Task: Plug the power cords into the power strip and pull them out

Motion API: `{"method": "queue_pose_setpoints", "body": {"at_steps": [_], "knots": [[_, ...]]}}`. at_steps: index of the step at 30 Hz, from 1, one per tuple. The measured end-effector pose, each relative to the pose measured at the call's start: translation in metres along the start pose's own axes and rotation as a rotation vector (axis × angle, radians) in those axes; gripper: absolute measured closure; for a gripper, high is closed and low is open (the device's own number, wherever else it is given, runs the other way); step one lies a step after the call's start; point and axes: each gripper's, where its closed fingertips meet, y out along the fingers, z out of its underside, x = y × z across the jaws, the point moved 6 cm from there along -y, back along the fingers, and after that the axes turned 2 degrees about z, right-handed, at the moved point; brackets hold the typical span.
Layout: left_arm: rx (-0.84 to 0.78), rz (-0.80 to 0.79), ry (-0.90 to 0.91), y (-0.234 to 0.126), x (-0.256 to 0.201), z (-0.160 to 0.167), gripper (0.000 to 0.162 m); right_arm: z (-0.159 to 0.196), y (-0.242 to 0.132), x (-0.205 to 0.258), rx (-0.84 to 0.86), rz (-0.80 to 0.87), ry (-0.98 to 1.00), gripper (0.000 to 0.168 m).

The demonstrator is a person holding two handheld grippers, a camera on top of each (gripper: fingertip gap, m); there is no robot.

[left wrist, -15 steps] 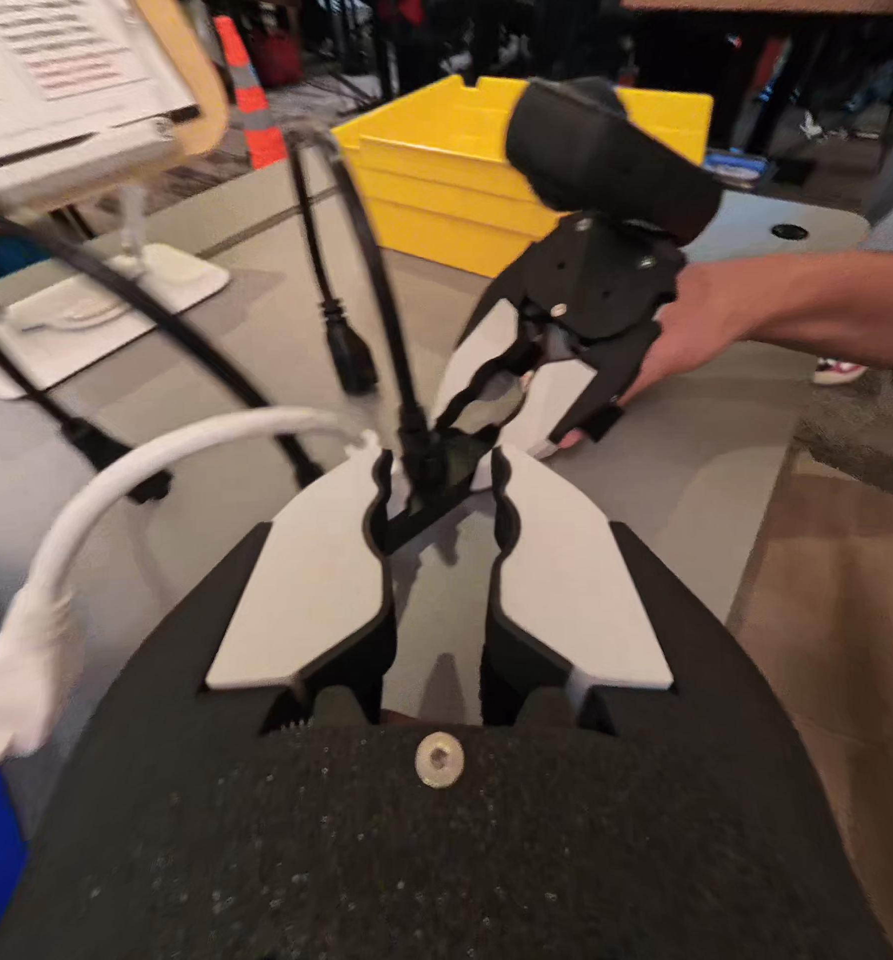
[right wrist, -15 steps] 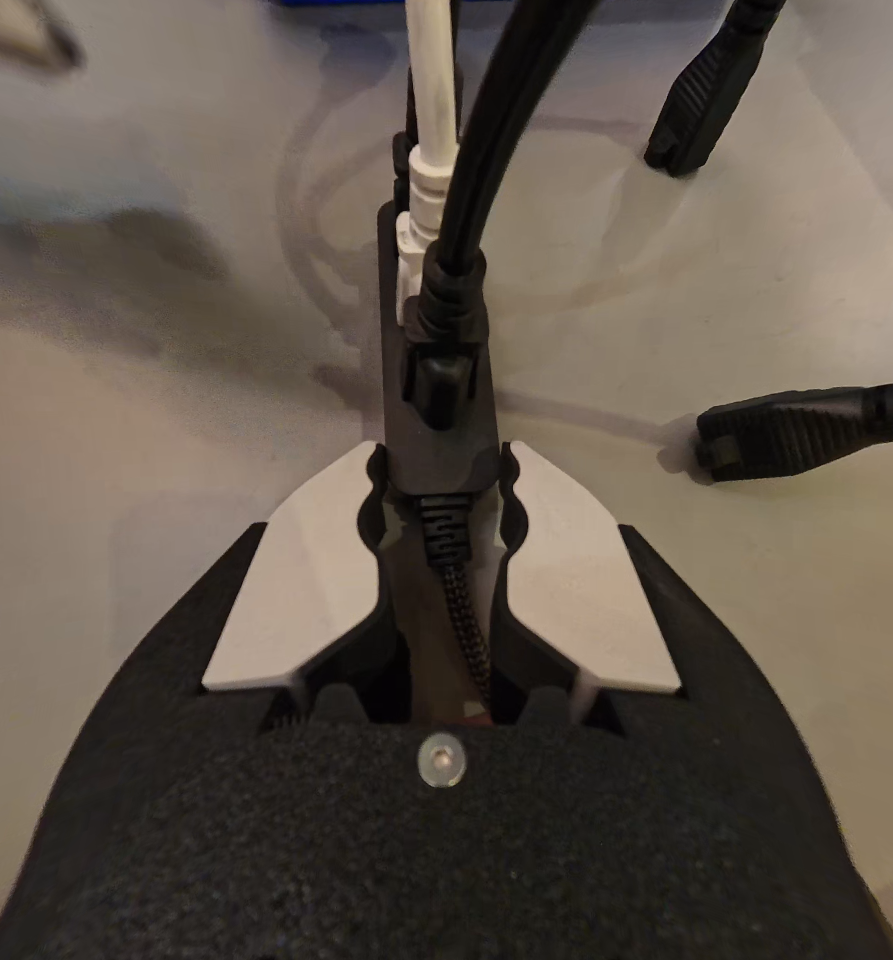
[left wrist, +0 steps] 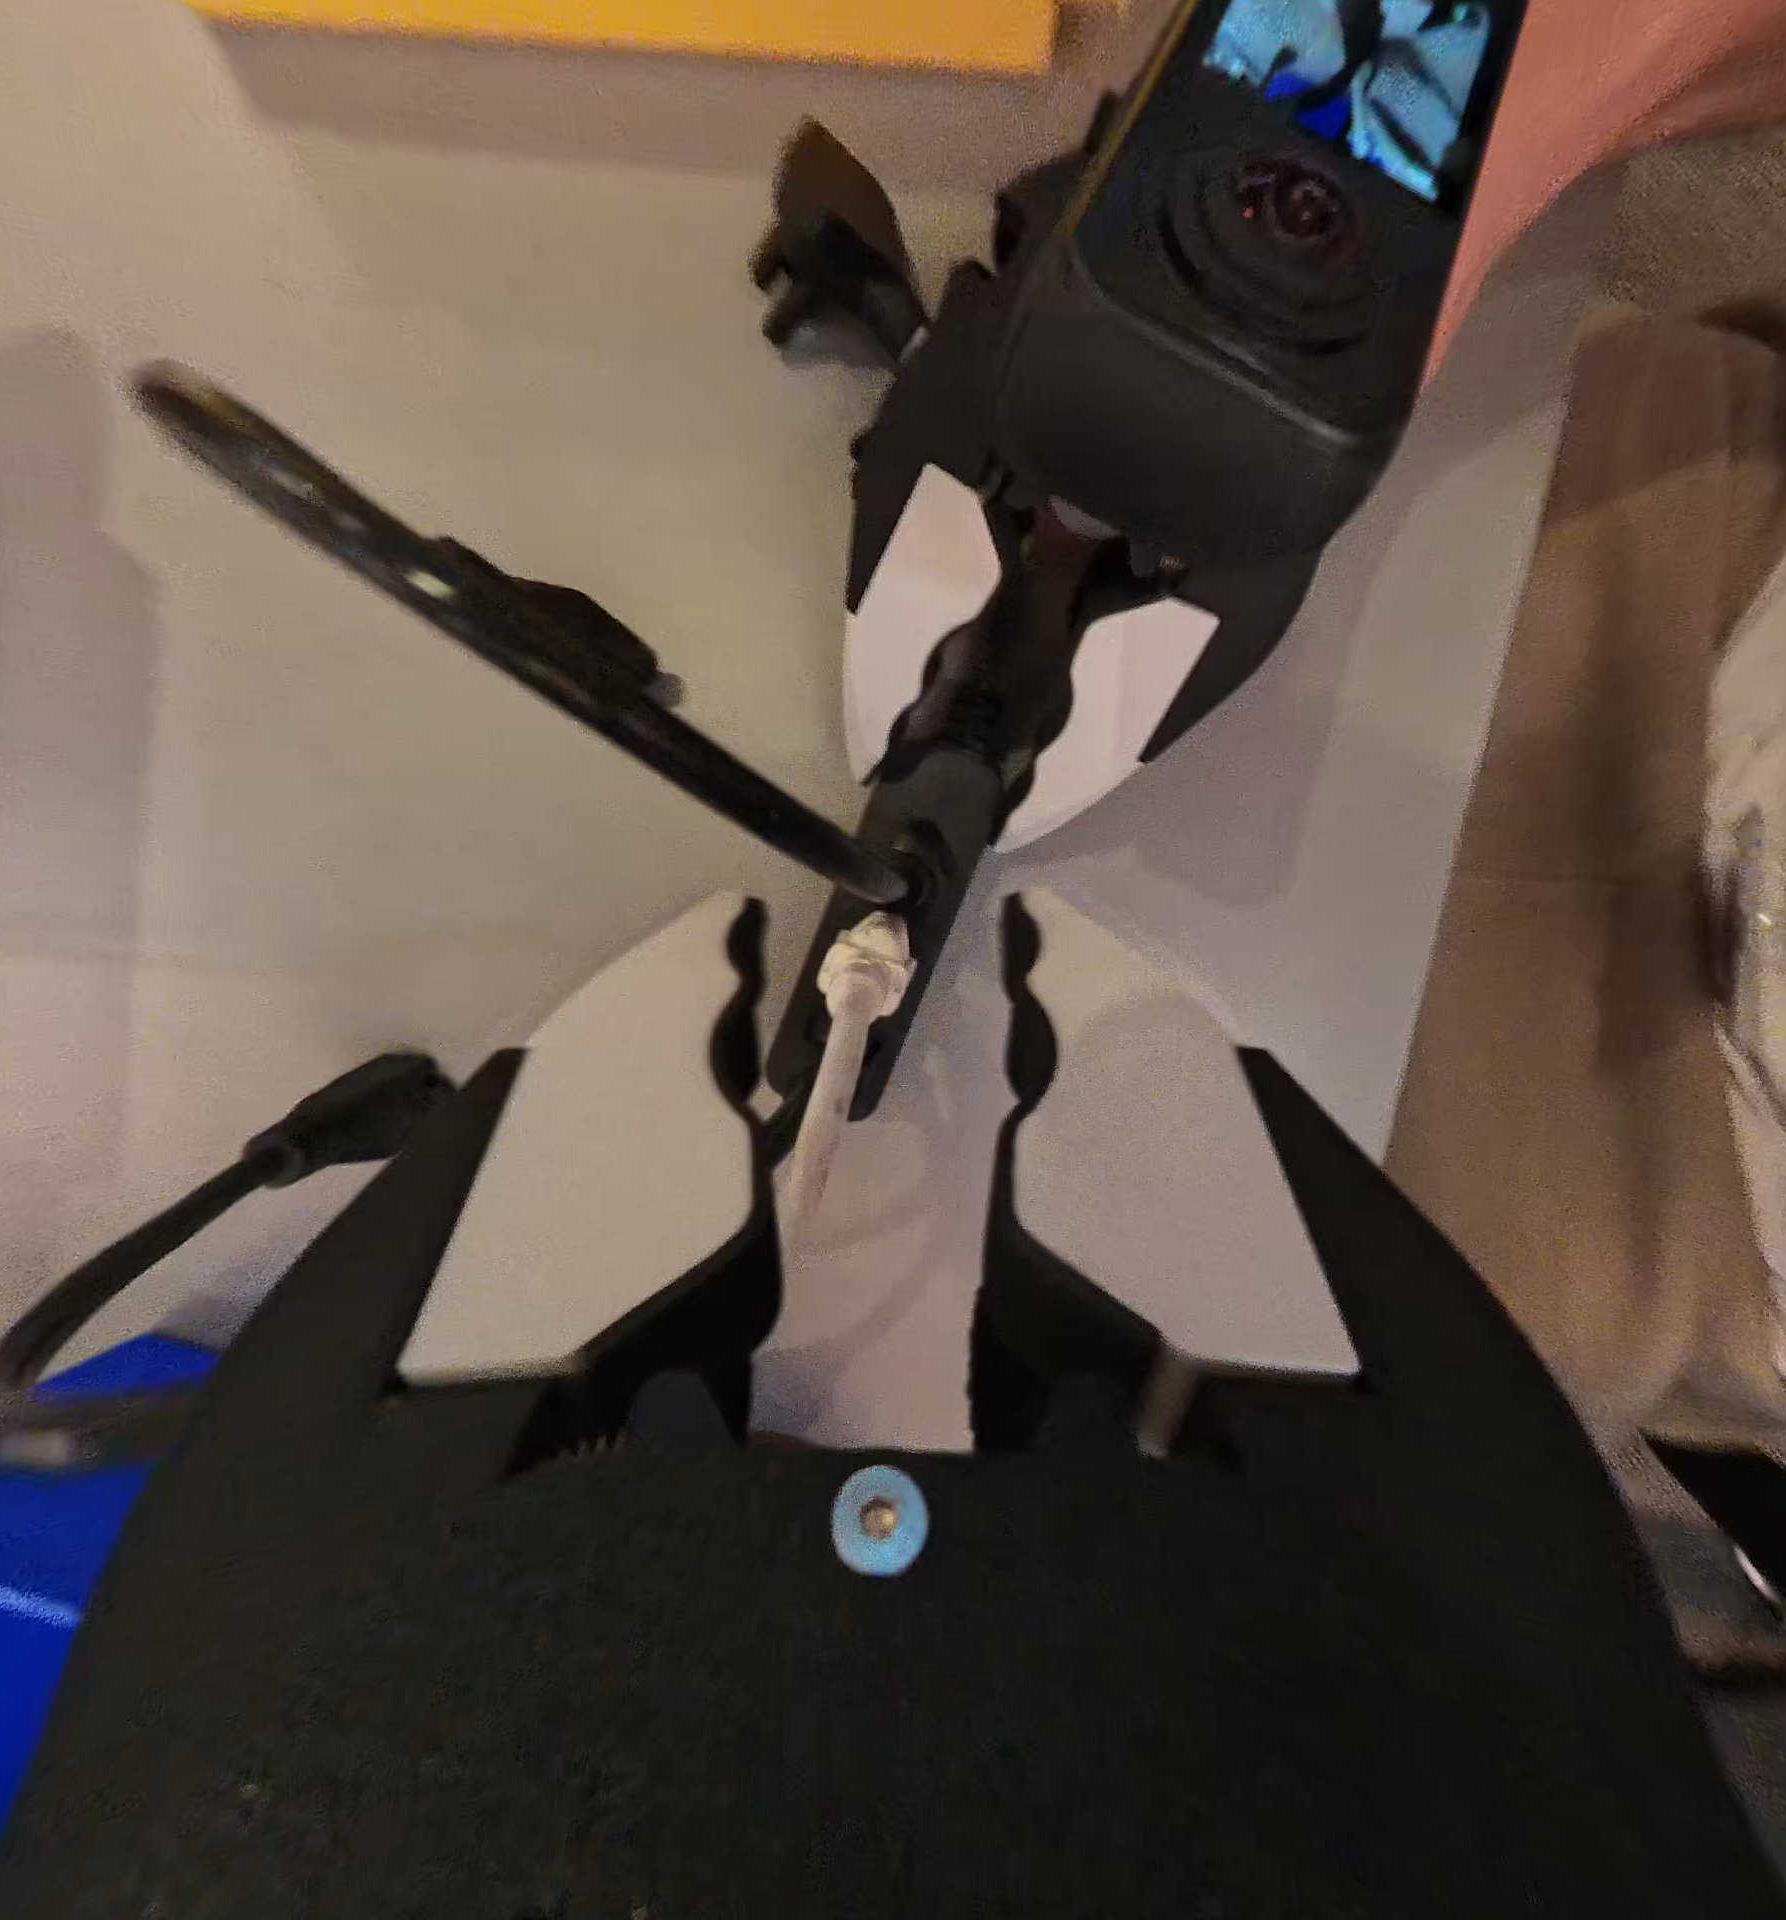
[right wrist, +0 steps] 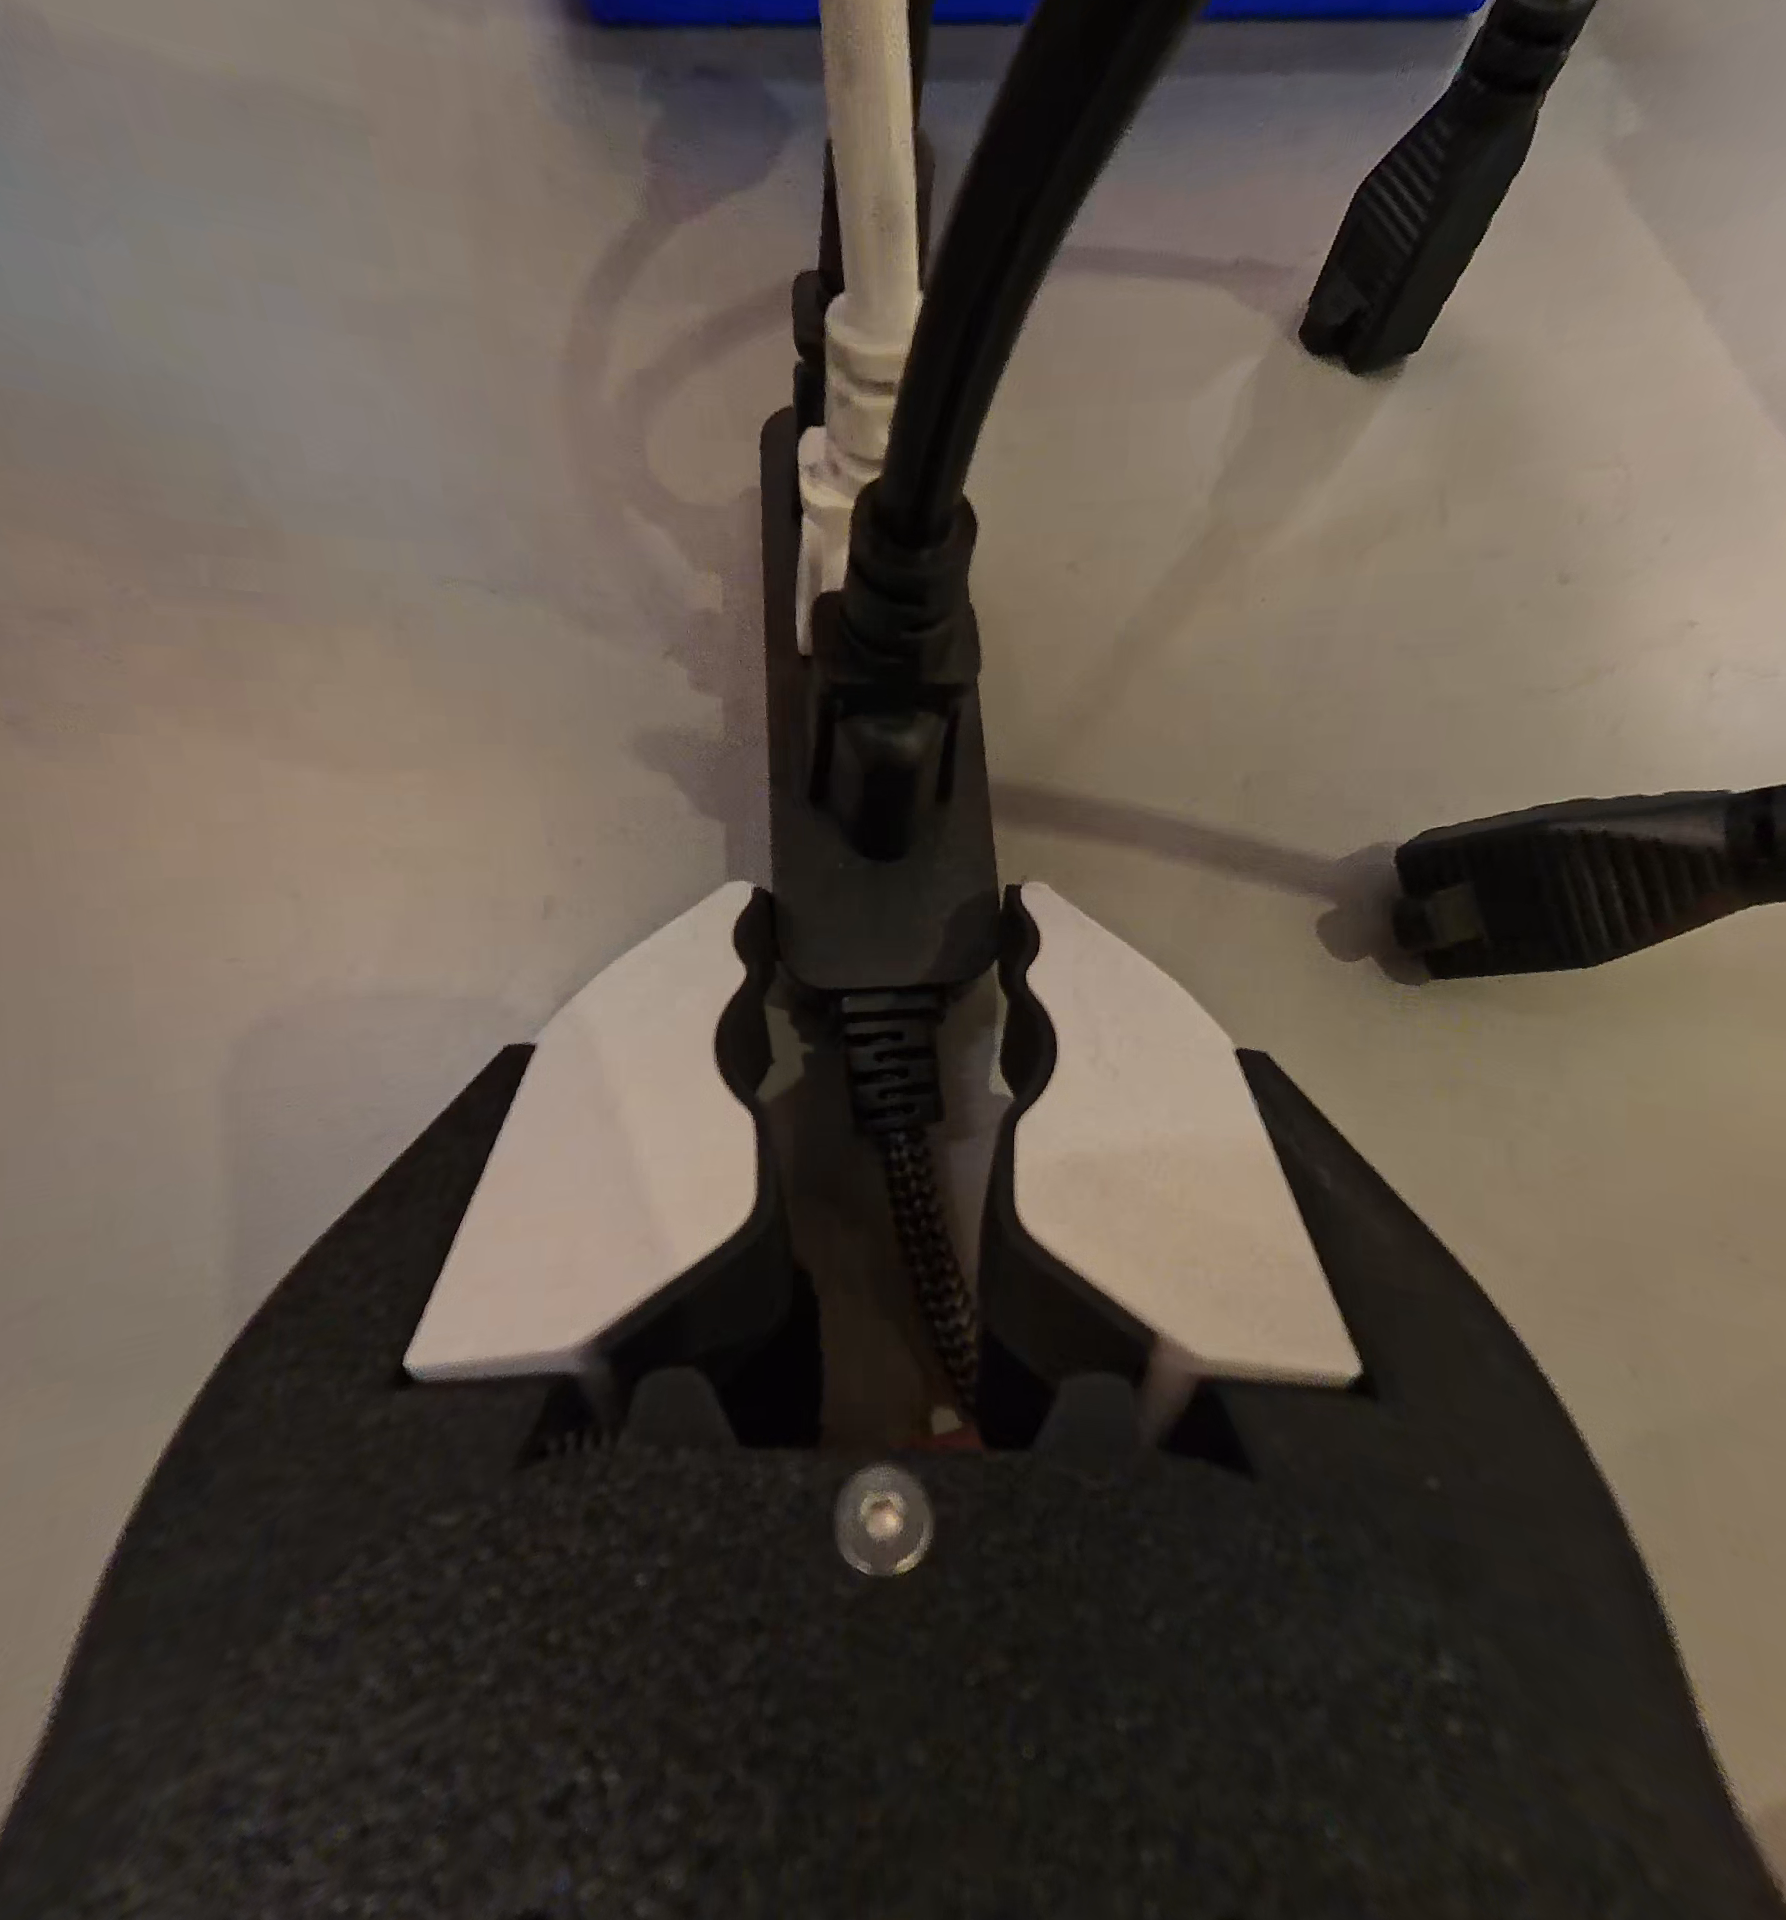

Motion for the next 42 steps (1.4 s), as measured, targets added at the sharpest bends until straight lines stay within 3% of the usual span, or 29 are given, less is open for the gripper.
{"method": "queue_pose_setpoints", "body": {"at_steps": [2,8,11,15,18,26,31,33,35,40,42], "knots": [[0.083,0.08,0.012,0.01,0.005,-0.008,0.129,0.0,0.0,0.0,-0.001,-0.002,-0.009,0.126],[0.369,0.141,0.144,0.033,0.01,-0.008,0.122,0.0,0.0,0.0,-0.004,-0.005,-0.033,0.126],[0.443,0.141,0.176,0.045,0.01,-0.004,0.144,0.0,0.0,0.0,-0.005,-0.002,-0.039,0.126],[0.4,0.185,0.182,0.046,0.009,-0.003,0.155,0.001,0.0,0.0,-0.004,0.0,-0.044,0.126],[0.317,0.184,0.222,0.045,0.008,0.0,0.156,0.001,0.0,0.001,-0.003,-0.004,-0.048,0.126],[0.129,0.188,0.12,0.043,0.007,0.009,0.155,0.002,0.0,0.001,-0.003,-0.014,-0.051,0.126],[0.192,0.144,0.167,0.042,0.004,0.008,0.153,0.001,0.001,0.001,-0.005,-0.017,-0.046,0.126],[0.201,0.137,0.141,0.044,0.005,0.007,0.129,0.001,0.001,0.001,-0.004,-0.019,-0.044,0.126],[0.24,0.128,0.145,0.05,0.005,0.008,0.124,0.001,0.001,0.001,-0.005,-0.02,-0.045,0.126],[0.295,0.098,0.21,0.065,0.0,0.01,0.143,0.002,0.001,0.001,-0.004,-0.016,-0.051,0.126],[0.275,0.114,0.197,0.065,-0.001,0.011,0.144,0.002,0.001,0.001,-0.006,-0.017,-0.05,0.126]]}}
